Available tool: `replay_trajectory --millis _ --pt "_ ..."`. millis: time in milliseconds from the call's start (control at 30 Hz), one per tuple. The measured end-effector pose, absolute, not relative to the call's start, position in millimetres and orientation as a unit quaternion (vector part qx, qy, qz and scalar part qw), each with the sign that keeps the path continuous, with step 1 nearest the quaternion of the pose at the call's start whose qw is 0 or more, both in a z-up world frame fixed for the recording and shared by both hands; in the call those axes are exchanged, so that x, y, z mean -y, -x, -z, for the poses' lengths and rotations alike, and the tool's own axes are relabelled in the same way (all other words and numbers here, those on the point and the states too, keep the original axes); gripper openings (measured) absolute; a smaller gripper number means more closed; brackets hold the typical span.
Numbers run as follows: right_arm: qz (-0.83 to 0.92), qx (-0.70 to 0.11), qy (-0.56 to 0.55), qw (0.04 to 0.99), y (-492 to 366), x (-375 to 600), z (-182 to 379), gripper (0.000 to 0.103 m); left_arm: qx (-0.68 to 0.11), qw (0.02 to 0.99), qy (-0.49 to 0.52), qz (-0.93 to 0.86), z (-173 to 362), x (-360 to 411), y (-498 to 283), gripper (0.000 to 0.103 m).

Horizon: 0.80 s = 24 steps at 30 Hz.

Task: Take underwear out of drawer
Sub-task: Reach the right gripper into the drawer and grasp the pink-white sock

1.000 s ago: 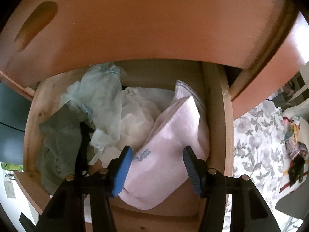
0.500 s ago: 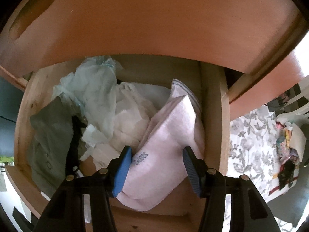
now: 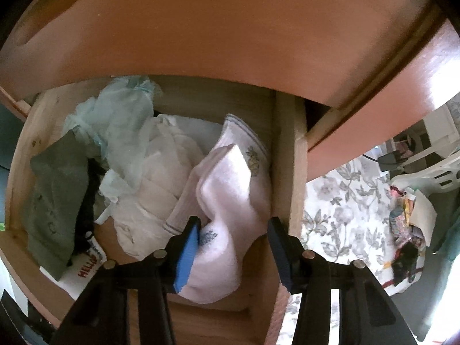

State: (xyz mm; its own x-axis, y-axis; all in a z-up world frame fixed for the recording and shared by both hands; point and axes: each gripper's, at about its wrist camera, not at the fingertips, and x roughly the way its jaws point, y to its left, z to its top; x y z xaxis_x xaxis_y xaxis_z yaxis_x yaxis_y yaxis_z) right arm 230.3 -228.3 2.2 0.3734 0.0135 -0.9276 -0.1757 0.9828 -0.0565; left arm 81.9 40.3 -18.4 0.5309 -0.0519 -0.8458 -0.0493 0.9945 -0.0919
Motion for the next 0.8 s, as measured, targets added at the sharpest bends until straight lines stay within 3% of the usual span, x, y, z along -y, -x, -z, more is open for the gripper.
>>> replay_trajectory --millis 433,533,667,800 --pt "-0.06 -0.562 0.111 0.818 -234.4 208.2 -0.3 0.045 -0.489 0.87 0.061 0.0 20.7 -42.1 -83.6 0.102" --pt "-0.062 -0.558 0.126 0.818 -231.1 201.8 -2.5 0.037 -0.489 0.87 0.061 0.0 20.7 -42.0 -83.7 0.102" --pt "-0.073 -0.558 0.131 0.816 -226.3 197.0 -3.0 0.018 -0.488 0.87 0.063 0.0 20.2 -42.5 -83.3 0.102" --pt "-0.074 -0.549 0.15 0.819 -216.9 191.2 -8.9 0.016 -0.488 0.87 0.068 0.0 19.6 -44.2 -82.6 0.102"
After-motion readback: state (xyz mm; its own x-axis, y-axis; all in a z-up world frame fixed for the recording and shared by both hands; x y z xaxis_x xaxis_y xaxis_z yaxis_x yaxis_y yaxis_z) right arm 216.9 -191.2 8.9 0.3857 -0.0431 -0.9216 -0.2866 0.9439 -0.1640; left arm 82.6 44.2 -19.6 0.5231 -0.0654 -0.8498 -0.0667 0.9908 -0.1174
